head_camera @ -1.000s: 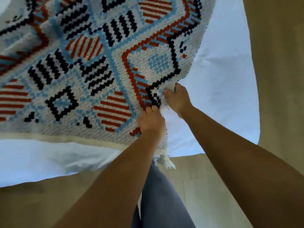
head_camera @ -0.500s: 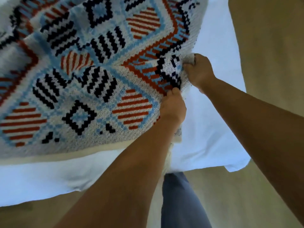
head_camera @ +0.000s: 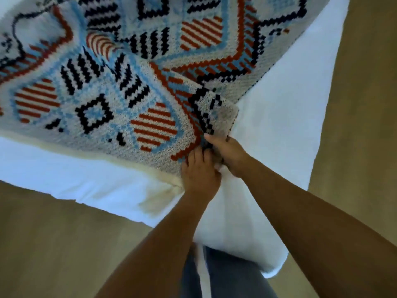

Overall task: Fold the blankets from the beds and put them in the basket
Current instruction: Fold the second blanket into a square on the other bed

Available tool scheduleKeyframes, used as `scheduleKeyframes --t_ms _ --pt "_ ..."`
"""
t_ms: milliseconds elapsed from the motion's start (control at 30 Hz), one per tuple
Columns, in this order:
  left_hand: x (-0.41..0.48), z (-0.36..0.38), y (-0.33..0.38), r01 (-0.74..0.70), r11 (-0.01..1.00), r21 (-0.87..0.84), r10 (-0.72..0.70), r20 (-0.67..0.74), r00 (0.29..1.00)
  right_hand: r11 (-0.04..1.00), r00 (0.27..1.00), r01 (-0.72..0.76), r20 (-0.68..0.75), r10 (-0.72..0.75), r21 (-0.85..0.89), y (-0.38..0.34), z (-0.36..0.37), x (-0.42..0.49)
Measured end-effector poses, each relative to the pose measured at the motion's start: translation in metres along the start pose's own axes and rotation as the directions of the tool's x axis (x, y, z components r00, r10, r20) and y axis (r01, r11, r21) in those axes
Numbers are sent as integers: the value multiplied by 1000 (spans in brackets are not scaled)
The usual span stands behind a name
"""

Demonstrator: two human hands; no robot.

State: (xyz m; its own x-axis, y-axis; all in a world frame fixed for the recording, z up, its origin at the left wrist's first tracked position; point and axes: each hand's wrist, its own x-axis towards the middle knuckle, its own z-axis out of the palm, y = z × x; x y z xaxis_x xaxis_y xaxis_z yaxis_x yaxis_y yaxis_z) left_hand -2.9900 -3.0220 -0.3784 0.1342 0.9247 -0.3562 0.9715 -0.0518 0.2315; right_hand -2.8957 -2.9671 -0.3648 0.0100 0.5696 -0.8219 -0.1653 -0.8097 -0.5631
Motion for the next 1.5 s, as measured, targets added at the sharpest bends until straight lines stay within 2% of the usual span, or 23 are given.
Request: scheduleKeyframes --t_ms 100,167,233,333,467,500,567,600,633,667,700,767,833,867,933,1000,1100,1167,1267,1333,1433,1500 --pt "-30 -2 -16 211 977 -24 -212 -62 975 997 1000 -9 3 9 -75 14 3 -9" --pt "-52 2 -23 354 931 -87 -359 -43 932 997 999 -10 37 13 -76 19 6 -14" --pt "-68 8 -27 431 892 -136 -438 -28 899 997 996 -11 92 17 -70 25 10 -21" --pt "-84 14 -25 444 860 -252 -462 -13 887 986 982 43 191 -11 -162 35 17 -40" --pt "-124 27 3 271 817 -509 -322 -13 947 968 980 102 189 -59 -230 54 18 -62" --pt "-134 31 11 297 756 -583 -332 49 942 955 984 106 164 -61 -279 60 15 -67" --pt "-147 42 25 440 515 -736 -357 282 890 864 992 128 71 -107 -487 78 2 -72" --pt "-151 49 30 512 385 -768 -345 395 851 763 988 137 28 -154 -632 87 -7 -73" --pt "-156 54 34 569 306 -764 -321 479 817 645 981 129 3 -192 -753 94 -16 -75" --pt "-160 59 38 600 318 -734 -296 525 798 567 979 111 -7 -202 -816 99 -26 -78" --pt "-164 64 41 609 382 -695 -286 538 793 533 983 83 -17 -181 -842 102 -33 -80" --pt "-171 69 44 603 520 -605 -314 522 793 492 986 69 -15 -165 -868 101 -46 -84" --pt "-172 69 45 603 598 -527 -354 501 790 458 984 84 2 -176 -885 92 -54 -92" --pt "-171 64 45 605 628 -490 -381 485 787 480 985 103 22 -172 -871 87 -58 -95" --pt "-166 49 51 630 627 -459 -447 450 773 489 983 149 76 -165 -859 74 -68 -101" --pt "-153 31 65 628 625 -464 -483 402 778 432 979 184 128 -156 -883 56 -80 -108" --pt "-124 3 105 578 679 -453 -479 323 816 339 968 241 198 -157 -909 18 -104 -118" --pt "-101 -16 142 541 720 -435 -476 257 841 341 953 291 239 -186 -894 -12 -129 -118" --pt "-63 -46 202 516 762 -391 -486 181 855 456 952 307 259 -166 -835 -64 -178 -115" --pt "-37 -65 240 511 778 -366 -488 161 858 493 952 304 251 -173 -815 -106 -212 -119" --pt "0 -97 283 507 800 -321 -490 138 861 488 932 356 270 -240 -797 -169 -259 -116" --pt "23 -117 304 492 820 -293 -483 106 869 384 915 377 275 -294 -843 -208 -283 -111"
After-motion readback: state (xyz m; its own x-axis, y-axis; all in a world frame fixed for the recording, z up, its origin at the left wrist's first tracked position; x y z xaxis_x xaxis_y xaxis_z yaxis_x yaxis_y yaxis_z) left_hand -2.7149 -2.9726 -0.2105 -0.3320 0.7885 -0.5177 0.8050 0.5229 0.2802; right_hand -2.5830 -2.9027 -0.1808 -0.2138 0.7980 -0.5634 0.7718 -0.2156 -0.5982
